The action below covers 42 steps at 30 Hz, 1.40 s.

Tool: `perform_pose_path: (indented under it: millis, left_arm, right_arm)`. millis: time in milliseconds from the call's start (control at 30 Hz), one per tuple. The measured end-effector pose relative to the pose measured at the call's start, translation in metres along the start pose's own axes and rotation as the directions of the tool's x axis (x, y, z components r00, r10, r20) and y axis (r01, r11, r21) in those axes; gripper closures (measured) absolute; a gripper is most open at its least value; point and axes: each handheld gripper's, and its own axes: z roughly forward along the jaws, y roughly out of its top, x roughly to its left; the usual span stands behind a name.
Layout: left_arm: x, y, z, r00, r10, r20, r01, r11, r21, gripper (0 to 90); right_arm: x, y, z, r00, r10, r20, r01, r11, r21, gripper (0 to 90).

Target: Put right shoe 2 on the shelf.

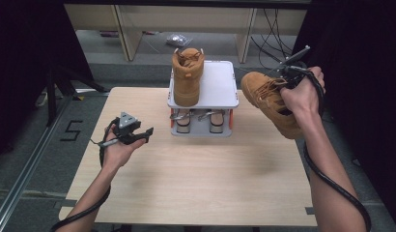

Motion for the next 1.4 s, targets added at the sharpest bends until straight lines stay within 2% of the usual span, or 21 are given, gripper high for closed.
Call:
perform_pose_path:
  millis: [433, 567, 600, 700, 733, 1000, 1033, 1133, 1233, 1400]
  left_arm:
    - [0.000, 0.000, 0.000, 1.0000, 0.000, 0.003, 0.000, 1.0000, -0.001, 42.3]
    - [-0.001, -0.001, 0.001, 1.0000, 0.000, 0.001, 0.000, 1.0000, 0.001, 42.2]
    - [-0.001, -0.001, 0.001, 1.0000, 0.000, 0.004, 0.000, 1.0000, -0.001, 42.2]
    - [-0.001, -0.002, 0.001, 1.0000, 0.001, 0.003, -0.001, 1.0000, 0.001, 42.0]
    - [0.000, -0.002, 0.001, 1.0000, 0.002, 0.002, -0.002, 1.0000, 0.002, 42.0]
    - [0.002, -0.003, 0.000, 1.0000, -0.004, 0.003, 0.004, 1.0000, 0.000, 42.1]
    - [0.002, -0.004, 0.000, 1.0000, -0.003, 0.002, 0.003, 1.0000, 0.001, 42.1]
    - [0.002, -0.004, -0.001, 1.0000, -0.001, -0.002, 0.001, 1.0000, 0.004, 42.1]
    - [0.002, -0.005, 0.000, 1.0000, -0.002, -0.002, 0.002, 1.0000, 0.004, 42.1]
    - [0.002, -0.004, -0.001, 1.0000, 0.000, -0.001, 0.000, 1.0000, 0.001, 42.1]
  right_arm:
    - [0.001, 0.015, -0.005, 1.0000, 0.004, 0.007, -0.004, 1.000, -0.019, 85.8]
    - [0.005, 0.020, -0.009, 0.9999, 0.007, 0.011, -0.007, 1.000, -0.028, 85.8]
    - [0.005, 0.023, -0.010, 1.0000, -0.008, 0.004, 0.008, 0.999, -0.036, 85.8]
    - [0.011, 0.027, -0.012, 0.9999, 0.010, 0.007, -0.009, 0.999, -0.042, 85.8]
    - [0.010, 0.029, -0.012, 0.9999, -0.011, -0.003, 0.011, 0.999, -0.051, 85.7]
    - [0.018, 0.038, -0.014, 1.0000, -0.005, -0.007, 0.005, 0.998, -0.055, 85.7]
    - [0.018, 0.040, -0.014, 0.9998, -0.018, -0.004, 0.018, 0.998, -0.059, 85.7]
    - [0.023, 0.046, -0.016, 1.0000, 0.005, 0.003, -0.005, 0.998, -0.055, 85.7]
    - [0.024, 0.051, -0.017, 0.9999, -0.010, -0.005, 0.010, 0.998, -0.066, 85.7]
    - [0.029, 0.060, -0.019, 0.9999, -0.005, -0.012, 0.004, 0.998, -0.070, 85.8]
